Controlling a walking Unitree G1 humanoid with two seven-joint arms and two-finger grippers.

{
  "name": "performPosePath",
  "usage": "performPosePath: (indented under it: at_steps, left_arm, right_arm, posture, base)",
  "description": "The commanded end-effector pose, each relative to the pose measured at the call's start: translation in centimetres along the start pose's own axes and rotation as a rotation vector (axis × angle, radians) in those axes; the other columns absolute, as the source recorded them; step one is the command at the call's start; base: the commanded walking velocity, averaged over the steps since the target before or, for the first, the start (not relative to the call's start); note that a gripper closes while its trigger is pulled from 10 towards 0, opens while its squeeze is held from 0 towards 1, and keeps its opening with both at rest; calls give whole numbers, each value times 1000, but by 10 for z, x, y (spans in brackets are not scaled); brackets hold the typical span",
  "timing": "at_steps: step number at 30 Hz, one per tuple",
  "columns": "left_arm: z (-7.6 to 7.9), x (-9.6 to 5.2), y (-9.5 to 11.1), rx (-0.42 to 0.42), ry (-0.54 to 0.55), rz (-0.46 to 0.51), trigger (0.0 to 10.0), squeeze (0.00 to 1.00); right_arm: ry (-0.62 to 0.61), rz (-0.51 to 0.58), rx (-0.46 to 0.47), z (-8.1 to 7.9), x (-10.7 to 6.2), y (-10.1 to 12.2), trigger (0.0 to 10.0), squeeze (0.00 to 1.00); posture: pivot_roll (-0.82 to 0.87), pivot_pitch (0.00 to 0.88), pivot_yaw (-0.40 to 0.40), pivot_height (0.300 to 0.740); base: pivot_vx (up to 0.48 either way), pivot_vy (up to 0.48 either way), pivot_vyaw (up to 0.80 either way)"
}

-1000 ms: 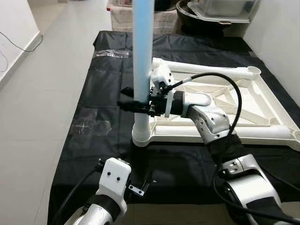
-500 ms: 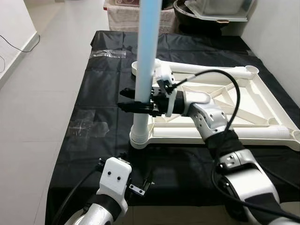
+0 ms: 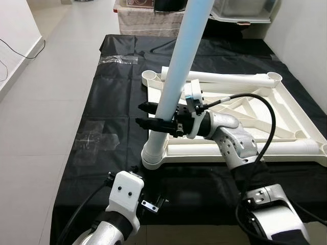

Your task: Building children table

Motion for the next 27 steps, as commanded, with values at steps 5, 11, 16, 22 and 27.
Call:
performPosePath:
  at_steps: [5,11,16,22,27]
  left_arm:
    - [-2,1,-6,11,-1,-18,10000,0]
    - [-4,3,-8,16,0,-19,10000,0]
    - [-8,7,-10,23,7,-19,10000,0]
    - [-10,8,-11,28,7,-19,10000,0]
    - [-10,9,-11,29,6,-19,10000,0]
  right_arm:
    - [-313,-338,133,10,-16,-67,0,0]
    - [-504,-353,138,24,-25,-65,0,0]
    - [-859,-337,181,35,-47,-68,0,0]
    - [-1106,-366,183,31,-62,-74,0,0]
    - [-1186,-377,164,26,-53,-74,0,0]
  posture:
    - [72,183,-75,740]
    - [67,166,-72,740]
    - [68,151,-69,740]
    - [67,148,-62,740]
    - [67,147,-64,740]
  base:
    - [0,0,0]
    - [0,0,0]
    - [0,0,0]
    - [0,0,0]
    - [0,0,0]
Point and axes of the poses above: a point about 5 cm out from each wrist's last joint towards the gripper, its own x axis pointing out of the wrist towards the gripper, its own y axis along the axis of the wrist's last joint, z = x × y, the point moved 4 cm from there along x, pointing out of the wrist towards the gripper, and after that the axes turned 8 degrees about -x, right-handed, at the moved point
